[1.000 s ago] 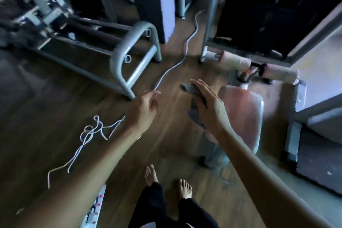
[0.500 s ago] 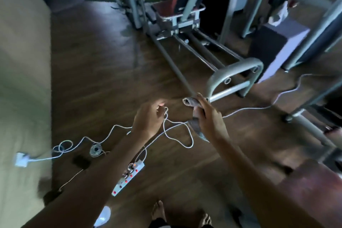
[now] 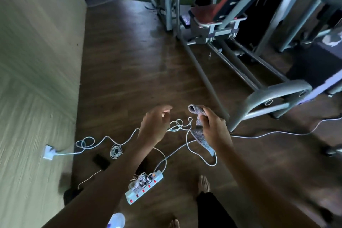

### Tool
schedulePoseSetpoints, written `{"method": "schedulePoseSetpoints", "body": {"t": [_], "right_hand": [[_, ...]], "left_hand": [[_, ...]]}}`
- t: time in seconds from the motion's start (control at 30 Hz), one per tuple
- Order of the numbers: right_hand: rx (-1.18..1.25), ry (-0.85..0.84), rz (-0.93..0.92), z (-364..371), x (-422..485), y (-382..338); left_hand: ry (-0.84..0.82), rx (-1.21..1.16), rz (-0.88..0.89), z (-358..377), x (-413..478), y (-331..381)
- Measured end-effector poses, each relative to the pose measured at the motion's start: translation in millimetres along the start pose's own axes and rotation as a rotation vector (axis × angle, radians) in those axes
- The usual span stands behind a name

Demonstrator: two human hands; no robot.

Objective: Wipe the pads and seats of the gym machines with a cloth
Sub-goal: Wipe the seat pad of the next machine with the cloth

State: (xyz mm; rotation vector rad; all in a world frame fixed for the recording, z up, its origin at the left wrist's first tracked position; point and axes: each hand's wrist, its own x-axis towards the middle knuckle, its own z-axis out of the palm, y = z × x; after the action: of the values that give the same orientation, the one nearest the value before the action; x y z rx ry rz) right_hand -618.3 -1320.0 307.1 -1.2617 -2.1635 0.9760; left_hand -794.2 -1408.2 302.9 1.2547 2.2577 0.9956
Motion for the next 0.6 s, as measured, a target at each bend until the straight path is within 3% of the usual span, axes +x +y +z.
{"method": "schedulePoseSetpoints", "body": {"t": [0.33,0.6], "right_hand": [[0.049,-0.141,-0.003,24,198,5],[0.106,-0.158,-0.063,25,378,-15]], "left_hand": [[0.01,0.063,-0.096,22,189,-8],[0.098,0.056,-0.121,12,348,3]]}}
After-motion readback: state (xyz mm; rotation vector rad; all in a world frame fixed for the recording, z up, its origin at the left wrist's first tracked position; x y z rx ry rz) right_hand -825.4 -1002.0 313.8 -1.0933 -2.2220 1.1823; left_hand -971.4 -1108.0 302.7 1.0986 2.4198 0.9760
